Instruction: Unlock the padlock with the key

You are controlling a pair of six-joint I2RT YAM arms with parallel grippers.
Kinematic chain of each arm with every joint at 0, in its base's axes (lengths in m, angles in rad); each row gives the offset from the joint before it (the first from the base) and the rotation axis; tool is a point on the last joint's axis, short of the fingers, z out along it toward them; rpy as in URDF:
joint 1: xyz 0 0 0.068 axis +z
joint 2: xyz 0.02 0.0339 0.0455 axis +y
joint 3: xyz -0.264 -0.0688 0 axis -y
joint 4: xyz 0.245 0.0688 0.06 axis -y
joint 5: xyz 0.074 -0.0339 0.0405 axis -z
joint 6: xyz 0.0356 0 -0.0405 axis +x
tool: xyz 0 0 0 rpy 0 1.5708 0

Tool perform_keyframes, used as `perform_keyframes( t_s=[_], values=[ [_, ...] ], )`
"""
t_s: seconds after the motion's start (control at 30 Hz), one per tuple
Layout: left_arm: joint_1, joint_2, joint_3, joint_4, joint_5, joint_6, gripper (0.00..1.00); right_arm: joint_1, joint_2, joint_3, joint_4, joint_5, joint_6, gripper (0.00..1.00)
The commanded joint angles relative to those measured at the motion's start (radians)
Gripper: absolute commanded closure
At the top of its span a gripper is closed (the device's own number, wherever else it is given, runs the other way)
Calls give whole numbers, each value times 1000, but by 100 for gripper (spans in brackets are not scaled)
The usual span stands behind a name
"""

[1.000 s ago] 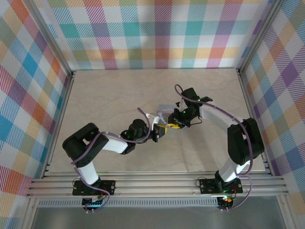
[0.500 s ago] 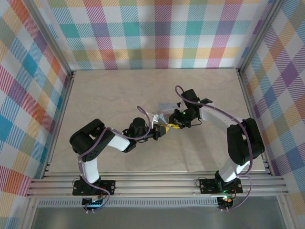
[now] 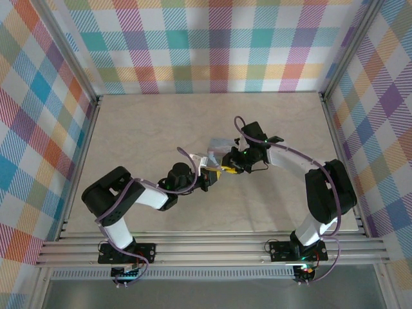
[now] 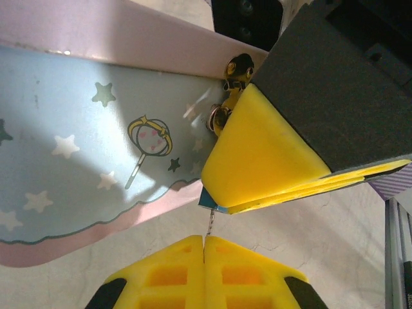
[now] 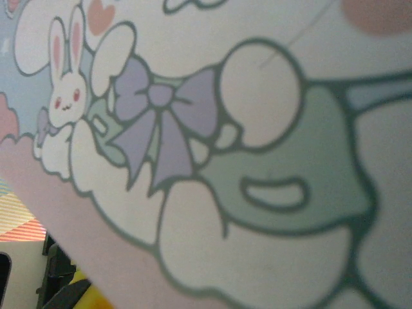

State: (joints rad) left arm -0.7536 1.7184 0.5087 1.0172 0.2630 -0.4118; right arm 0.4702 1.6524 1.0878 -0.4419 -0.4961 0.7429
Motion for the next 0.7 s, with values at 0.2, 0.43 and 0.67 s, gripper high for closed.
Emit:
perform_keyframes(
  t_s=[0.2, 0.43, 0.67],
  values=[
    [0, -29, 52, 12, 64, -22, 93, -29, -29, -34, 78, -1, 17, 100],
    [1, -56, 45, 31, 64, -65, 65, -40, -53, -20, 42, -10, 15, 100],
    [43, -98, -11, 59, 70, -144, 53, -42, -44, -20, 73, -49, 44, 100]
  ],
)
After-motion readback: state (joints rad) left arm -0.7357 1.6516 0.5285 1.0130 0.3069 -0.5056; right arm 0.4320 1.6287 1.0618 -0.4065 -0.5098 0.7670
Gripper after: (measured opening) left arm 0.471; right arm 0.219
